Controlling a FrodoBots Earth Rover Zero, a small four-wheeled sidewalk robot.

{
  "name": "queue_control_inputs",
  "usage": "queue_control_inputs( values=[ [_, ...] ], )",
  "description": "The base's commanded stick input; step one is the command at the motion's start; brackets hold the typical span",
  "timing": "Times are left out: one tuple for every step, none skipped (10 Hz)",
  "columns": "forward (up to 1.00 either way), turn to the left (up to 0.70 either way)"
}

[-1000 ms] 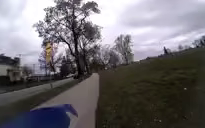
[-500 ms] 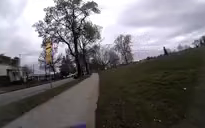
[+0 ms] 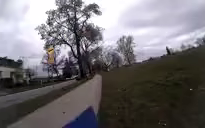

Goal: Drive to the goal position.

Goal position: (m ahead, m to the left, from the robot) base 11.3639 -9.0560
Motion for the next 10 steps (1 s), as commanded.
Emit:
queue_control_inputs(
  values=[
    [0.00,0.00],
    [0.00,0.00],
    [0.00,0.00],
    [0.00,0.00],
    [0.00,0.00],
    [0.00,0.00],
    [0.00,0.00],
    [0.00,0.00],
    [0.00,0.00],
    [1.00,0.00]
  ],
)
